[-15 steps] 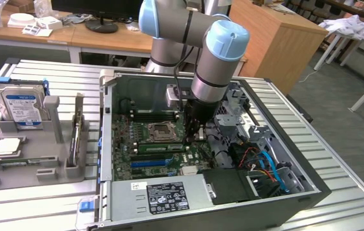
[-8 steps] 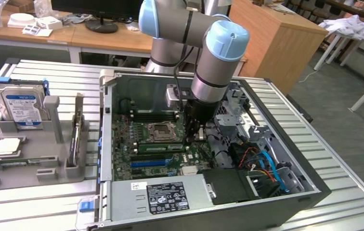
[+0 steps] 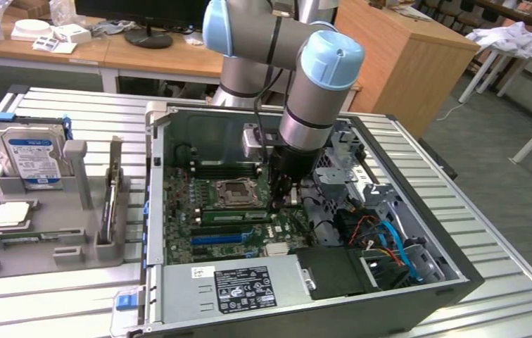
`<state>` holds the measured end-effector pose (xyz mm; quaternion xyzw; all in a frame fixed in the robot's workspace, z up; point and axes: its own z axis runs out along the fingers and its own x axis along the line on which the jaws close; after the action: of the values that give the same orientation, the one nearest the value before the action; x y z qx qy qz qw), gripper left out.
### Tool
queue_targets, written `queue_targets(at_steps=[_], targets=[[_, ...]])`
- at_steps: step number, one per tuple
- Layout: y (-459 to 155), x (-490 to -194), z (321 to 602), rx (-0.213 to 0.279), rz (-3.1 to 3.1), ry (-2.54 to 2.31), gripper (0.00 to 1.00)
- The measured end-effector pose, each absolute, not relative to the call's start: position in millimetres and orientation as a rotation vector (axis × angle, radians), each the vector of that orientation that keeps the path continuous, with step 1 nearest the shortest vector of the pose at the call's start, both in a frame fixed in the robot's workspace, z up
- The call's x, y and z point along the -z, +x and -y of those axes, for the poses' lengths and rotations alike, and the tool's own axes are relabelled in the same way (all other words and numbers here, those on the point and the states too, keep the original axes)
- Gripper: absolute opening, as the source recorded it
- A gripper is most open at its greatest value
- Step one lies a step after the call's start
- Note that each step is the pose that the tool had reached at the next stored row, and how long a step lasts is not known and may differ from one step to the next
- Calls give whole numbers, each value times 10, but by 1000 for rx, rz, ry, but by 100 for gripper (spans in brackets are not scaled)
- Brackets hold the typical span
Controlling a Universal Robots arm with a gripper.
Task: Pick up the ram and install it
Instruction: 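Press down the ram until it locks into place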
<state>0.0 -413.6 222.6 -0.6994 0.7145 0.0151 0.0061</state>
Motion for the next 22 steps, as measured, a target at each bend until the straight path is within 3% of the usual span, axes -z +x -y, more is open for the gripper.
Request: queue_targets(at_steps=[22], targets=[[0, -2636, 4137, -48, -2236, -2189, 10]])
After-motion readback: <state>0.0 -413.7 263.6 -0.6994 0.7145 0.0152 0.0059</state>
